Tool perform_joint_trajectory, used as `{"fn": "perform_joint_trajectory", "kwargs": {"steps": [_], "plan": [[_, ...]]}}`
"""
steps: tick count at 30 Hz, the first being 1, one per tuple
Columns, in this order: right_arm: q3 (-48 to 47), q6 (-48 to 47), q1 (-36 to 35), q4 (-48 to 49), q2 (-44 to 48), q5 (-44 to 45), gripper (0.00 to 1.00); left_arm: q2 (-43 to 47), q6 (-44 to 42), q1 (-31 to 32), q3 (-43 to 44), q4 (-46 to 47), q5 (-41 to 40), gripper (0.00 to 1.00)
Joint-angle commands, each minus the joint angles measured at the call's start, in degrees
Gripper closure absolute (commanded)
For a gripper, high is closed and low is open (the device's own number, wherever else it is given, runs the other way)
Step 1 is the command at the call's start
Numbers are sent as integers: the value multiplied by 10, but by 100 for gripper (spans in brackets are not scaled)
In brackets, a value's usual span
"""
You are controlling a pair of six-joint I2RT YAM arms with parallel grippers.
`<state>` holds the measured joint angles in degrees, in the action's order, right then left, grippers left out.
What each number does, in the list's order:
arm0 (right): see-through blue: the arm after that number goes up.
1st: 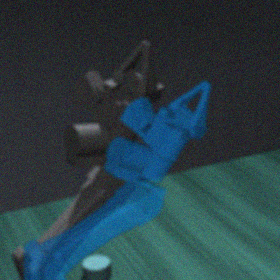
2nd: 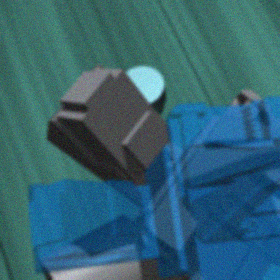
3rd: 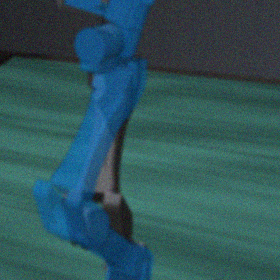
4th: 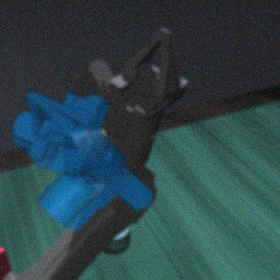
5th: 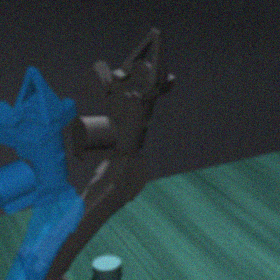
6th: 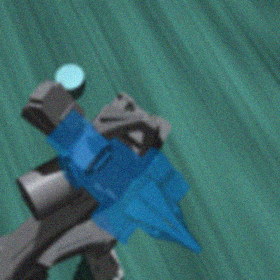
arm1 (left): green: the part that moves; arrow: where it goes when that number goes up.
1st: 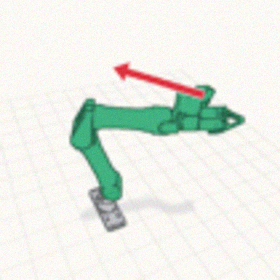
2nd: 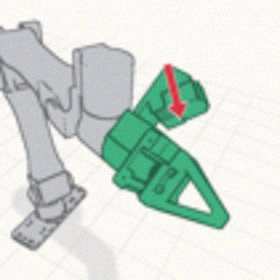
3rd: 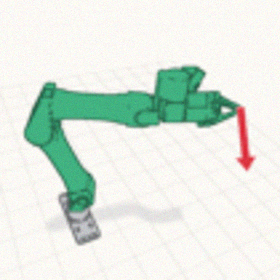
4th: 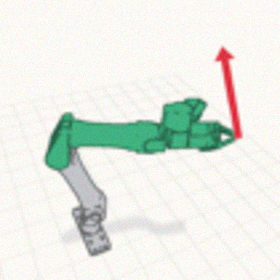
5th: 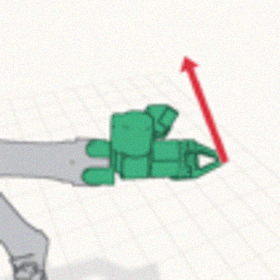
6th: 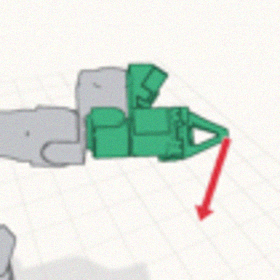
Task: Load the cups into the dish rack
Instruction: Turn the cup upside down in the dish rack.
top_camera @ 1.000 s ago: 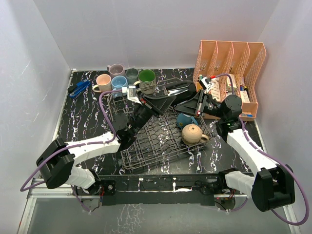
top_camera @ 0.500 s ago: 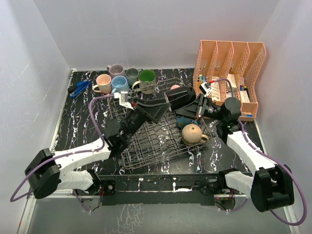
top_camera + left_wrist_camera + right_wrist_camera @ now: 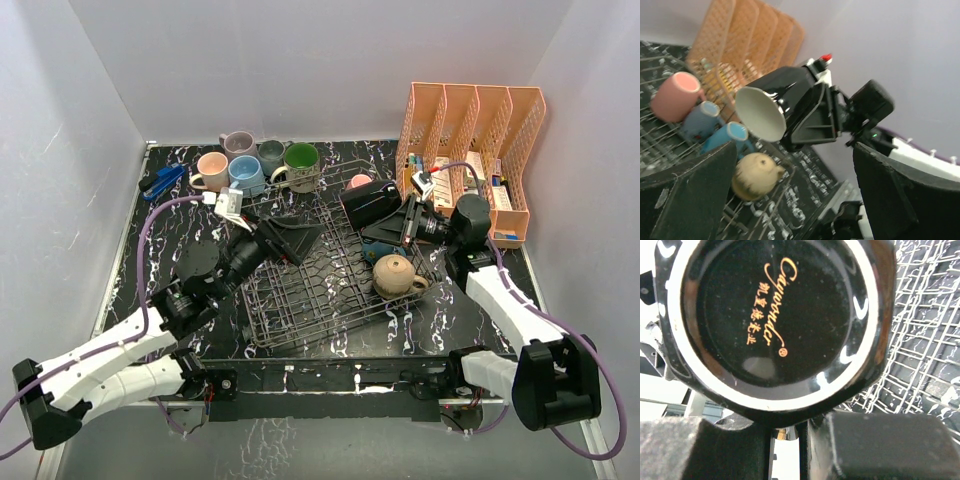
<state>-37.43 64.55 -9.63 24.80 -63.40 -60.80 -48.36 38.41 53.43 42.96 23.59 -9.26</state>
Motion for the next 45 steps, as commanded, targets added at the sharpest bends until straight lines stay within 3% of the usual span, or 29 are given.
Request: {"fn": "perform_joint_trajectory", "kwargs": {"steps": [1,8,10,15,19,22,29,45], "plan": [[-65,-108,3,-1,-11,0,92,13,-73,-2,82,-230,-49,3],[-147,-294,-8,-116,-66,-6,92,-15,-148,-33,183,-391,-95,3],[-183,-357,-16,-167,-86,3,92,-25,-151,-73,199,-404,-51,3],[-267,-499,-43,-253,-132,56,92,-74,-125,-246,221,-400,138,3],[-319,-567,-60,-289,-170,99,92,-111,-67,-361,197,-362,276,3],[-356,-599,-67,-311,-203,132,92,-110,-10,-410,163,-316,342,3],[-393,-628,-94,-321,-259,213,92,-35,1,-419,124,-302,328,3],[-374,-615,-144,-222,-340,378,92,65,66,-418,22,-311,317,3]]}}
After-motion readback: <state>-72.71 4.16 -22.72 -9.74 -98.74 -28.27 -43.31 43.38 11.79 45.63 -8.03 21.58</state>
